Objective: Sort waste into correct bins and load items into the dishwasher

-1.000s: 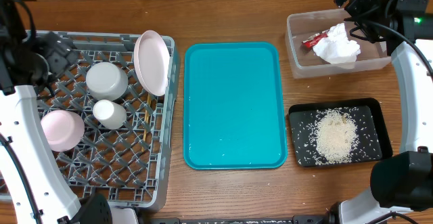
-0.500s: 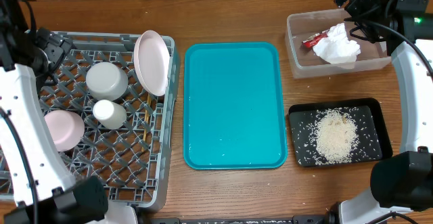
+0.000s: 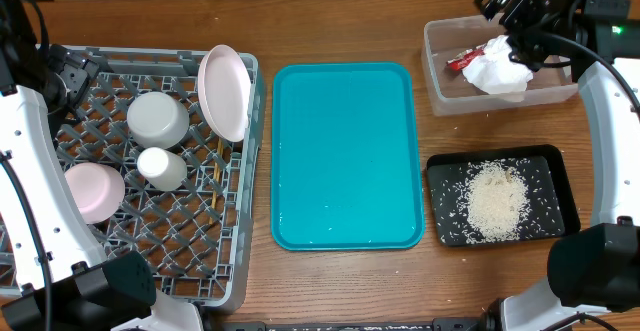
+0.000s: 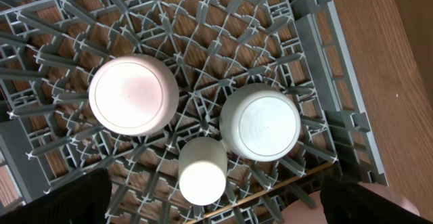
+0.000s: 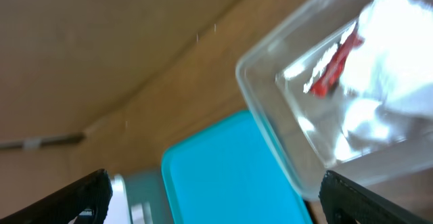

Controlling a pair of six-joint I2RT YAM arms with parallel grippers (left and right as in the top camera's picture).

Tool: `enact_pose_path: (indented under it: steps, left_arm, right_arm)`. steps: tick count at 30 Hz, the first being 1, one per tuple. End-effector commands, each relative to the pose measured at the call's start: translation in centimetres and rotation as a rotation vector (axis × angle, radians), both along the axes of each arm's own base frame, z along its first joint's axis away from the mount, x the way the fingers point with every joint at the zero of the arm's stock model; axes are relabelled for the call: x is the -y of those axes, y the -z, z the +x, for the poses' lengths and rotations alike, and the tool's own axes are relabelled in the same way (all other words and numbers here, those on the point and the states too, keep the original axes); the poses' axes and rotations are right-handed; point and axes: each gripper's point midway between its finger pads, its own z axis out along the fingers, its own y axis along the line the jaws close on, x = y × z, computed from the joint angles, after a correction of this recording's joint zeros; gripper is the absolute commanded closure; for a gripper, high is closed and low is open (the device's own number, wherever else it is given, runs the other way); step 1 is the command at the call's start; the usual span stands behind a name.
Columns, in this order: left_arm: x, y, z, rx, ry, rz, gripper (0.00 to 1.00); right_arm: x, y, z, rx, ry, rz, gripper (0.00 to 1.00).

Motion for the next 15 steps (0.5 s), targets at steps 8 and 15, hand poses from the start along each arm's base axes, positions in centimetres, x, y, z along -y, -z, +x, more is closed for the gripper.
enact_pose_path:
  steps: [8, 15]
  left_arm:
    - [-0.4, -0.3, 0.0, 0.007, -0.029, 0.011, 0.0]
    - [-0.4, -0.3, 0.0, 0.007, -0.029, 0.011, 0.0]
  right_arm:
    - [1.5, -4.3, -6.0, 0.015, 0.021, -0.166, 0.0]
    - [0.9, -6.1, -11.5, -0.027, 0.021, -0.198, 0.0]
